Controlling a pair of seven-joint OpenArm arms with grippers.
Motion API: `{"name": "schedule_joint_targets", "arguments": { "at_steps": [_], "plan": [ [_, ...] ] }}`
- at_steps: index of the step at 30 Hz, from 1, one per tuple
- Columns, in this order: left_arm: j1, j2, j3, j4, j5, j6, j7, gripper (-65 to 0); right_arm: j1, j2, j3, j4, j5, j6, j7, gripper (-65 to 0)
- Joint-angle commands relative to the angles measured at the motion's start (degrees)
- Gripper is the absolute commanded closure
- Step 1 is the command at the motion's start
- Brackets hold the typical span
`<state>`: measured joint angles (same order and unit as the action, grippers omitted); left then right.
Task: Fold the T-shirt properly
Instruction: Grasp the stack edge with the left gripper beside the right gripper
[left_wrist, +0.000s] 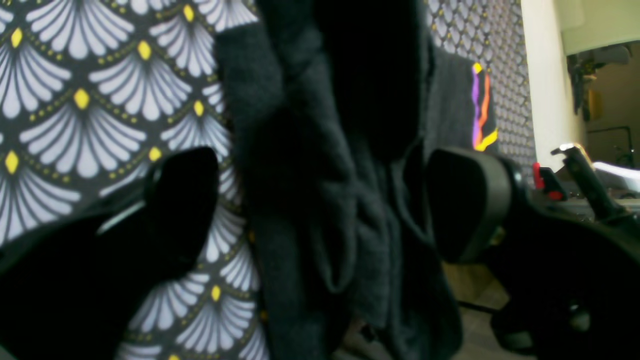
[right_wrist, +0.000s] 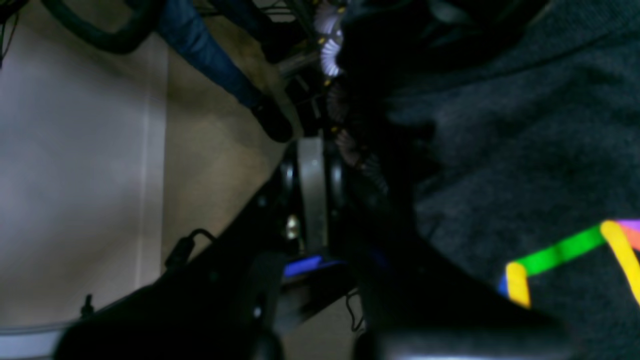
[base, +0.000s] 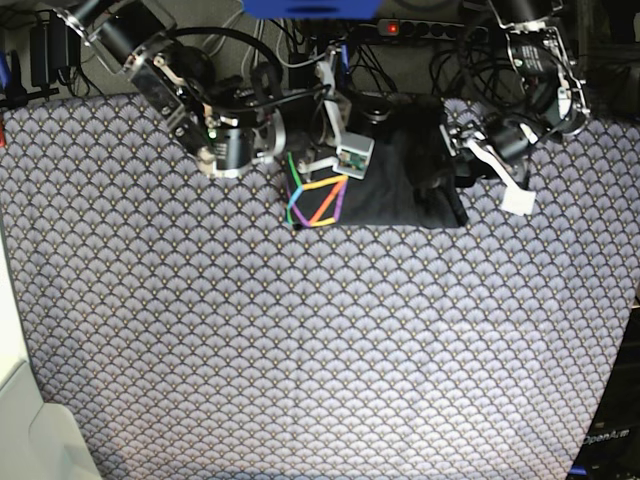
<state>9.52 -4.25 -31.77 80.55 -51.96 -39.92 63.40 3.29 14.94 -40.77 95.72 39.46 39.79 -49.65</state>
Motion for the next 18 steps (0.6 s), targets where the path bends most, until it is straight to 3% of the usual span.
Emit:
{"name": "schedule_joint_targets", "arguments": {
  "at_steps": [1,7,13,15,18],
  "plan": [
    [-0.2,0.7,0.3,0.5,0.0,-0.1,0.6,-65.0,0.8,0.0,0.3,0.8,1.4,0.2,1.4,-0.3],
    [-1.4,1.1,2.5,1.0,3.7,-0.1,0.4,-65.0,0.8,0.0,0.3,0.9,1.4,0.2,1.4,-0.3],
    [-2.4,1.1,3.0,1.1,3.7,0.1,0.7,-63.8,0.8,0.8,0.3,1.1,1.4,0.2,1.5,-0.3],
    [-2.7,1.1,3.1,1.1,3.9,-0.1,0.6,-58.5,1.0,1.0,0.5,1.2,1.5,0.2,1.5,-0.3],
    [-3.8,1.1,3.2,0.4,3.8,-0.1,1.0,-42.2,0.8,1.1,4.0,1.3,1.7,0.2,1.5,-0.3]
  ]
}}
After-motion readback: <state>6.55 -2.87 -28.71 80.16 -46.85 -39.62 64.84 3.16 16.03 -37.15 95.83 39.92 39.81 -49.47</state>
